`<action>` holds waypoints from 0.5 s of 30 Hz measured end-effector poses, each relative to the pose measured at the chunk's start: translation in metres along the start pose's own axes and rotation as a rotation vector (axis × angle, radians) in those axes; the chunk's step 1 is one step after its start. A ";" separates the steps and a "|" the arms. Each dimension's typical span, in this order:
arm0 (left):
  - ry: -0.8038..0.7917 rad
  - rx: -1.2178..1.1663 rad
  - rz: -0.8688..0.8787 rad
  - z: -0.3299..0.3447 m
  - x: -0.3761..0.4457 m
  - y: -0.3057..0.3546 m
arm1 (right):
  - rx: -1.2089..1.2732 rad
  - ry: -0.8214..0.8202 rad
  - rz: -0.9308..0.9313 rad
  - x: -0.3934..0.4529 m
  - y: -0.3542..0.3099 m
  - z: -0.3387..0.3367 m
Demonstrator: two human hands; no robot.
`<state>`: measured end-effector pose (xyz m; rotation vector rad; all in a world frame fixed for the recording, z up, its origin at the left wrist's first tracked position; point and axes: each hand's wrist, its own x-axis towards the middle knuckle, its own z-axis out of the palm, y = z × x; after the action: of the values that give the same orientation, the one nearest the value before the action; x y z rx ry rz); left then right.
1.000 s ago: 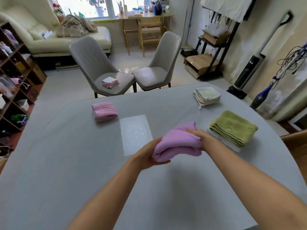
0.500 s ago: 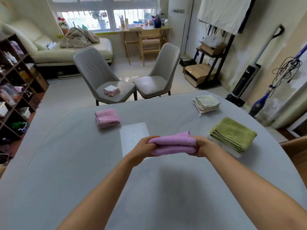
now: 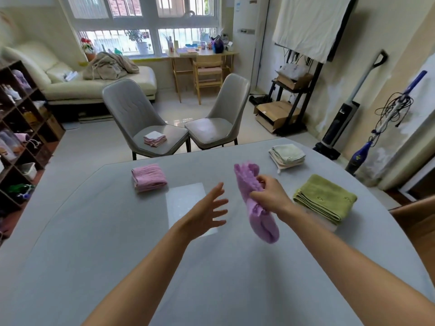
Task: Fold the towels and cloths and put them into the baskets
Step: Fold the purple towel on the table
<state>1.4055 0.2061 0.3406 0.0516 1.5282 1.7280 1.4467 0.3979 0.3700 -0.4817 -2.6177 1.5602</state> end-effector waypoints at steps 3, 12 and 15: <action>0.041 -0.289 0.049 0.029 0.008 0.006 | -0.268 -0.170 -0.214 -0.024 -0.015 0.028; 0.184 -0.334 0.003 0.027 0.027 -0.017 | 0.247 0.073 -0.084 -0.032 0.030 -0.002; 0.066 -0.326 0.031 0.042 0.028 -0.006 | 0.600 0.142 0.239 -0.025 0.054 -0.029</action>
<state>1.4119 0.2558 0.3337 -0.1503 1.2787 1.9991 1.4891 0.4387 0.3405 -0.8232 -1.9014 2.1649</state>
